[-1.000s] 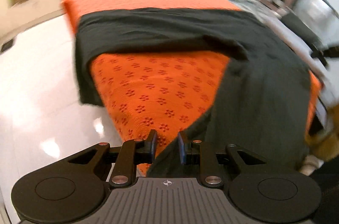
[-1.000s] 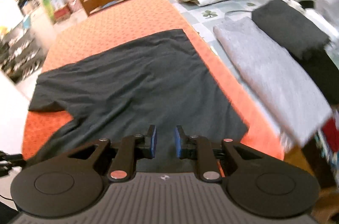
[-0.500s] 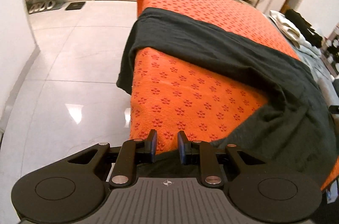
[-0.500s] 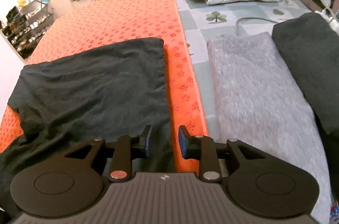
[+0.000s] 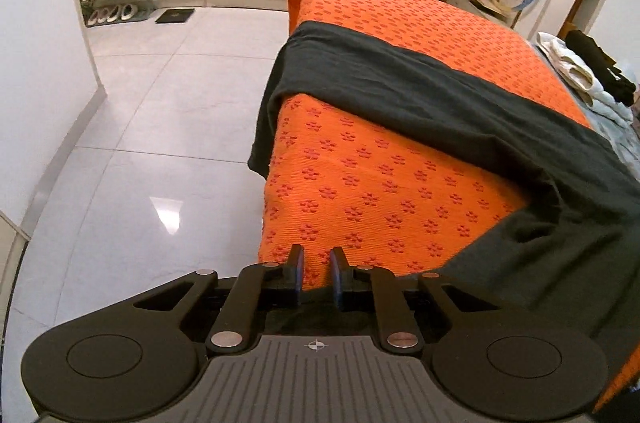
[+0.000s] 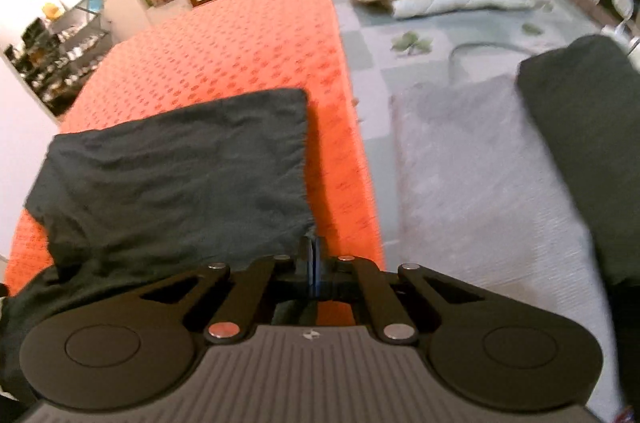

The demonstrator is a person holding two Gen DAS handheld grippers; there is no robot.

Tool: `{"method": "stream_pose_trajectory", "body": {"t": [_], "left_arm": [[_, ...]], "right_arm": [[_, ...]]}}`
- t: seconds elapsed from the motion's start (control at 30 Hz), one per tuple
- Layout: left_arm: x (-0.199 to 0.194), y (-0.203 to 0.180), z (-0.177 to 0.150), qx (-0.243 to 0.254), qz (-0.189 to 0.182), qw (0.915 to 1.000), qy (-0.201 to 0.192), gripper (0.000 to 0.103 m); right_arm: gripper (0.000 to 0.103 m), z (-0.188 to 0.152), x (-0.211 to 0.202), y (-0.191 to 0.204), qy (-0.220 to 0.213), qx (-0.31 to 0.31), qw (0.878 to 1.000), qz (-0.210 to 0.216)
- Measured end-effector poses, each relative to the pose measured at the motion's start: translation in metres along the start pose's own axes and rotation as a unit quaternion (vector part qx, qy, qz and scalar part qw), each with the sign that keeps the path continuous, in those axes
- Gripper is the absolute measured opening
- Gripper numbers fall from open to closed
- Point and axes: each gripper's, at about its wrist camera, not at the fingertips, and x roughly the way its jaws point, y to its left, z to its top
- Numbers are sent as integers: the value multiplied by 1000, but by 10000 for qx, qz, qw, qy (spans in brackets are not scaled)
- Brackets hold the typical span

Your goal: Fold clothes

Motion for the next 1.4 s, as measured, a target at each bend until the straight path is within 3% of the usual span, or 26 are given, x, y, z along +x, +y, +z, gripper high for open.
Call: {"method": "stream_pose_trajectory", "body": {"t": [0.27,0.37,0.4,0.5,0.67,0.8,0.97,1.0,1.07,1.1,1.23,1.4], "left_arm": [[-2,4,2,1,-16,10000,71,17],[-6,5,2,48,-74,9999,129,18],[-9,5,2,70,-114,9998,125,18],[-20,4,0,86,-175,9997,121,19],[-39,-4,-7,153,-299,9994,116,24],[-48,-12,-14,449,-442,9978,186,26],[-55,-18,-25,908,-531,9941,248,29],[-56,-18,-27,1012,-550,9930,244,29],[-59,-18,-32,1179,-615,9909,208,29],[-61,-17,-35,1253,-651,9898,187,29],[-69,-17,-49,1570,-833,9840,111,31],[-84,-23,-80,2195,-1092,9695,-54,37]], "right_arm": [[2,-9,24,-11,352,-149,9984,-405],[6,-9,24,-10,343,-75,9991,-228],[14,-9,21,-8,300,-99,9992,-237],[23,-10,5,-7,233,-214,9994,-122],[29,-29,-17,-9,528,-281,9975,376],[33,-56,-26,-16,712,-11,9965,438],[32,-88,-34,-19,750,341,9955,459],[20,-92,-34,-18,730,388,9956,435],[16,-96,-37,-17,628,496,9964,284],[4,-98,-41,-17,536,558,9969,171],[4,-102,-58,-18,251,665,9975,-63],[7,-110,-71,13,41,-270,9990,-347]]}}
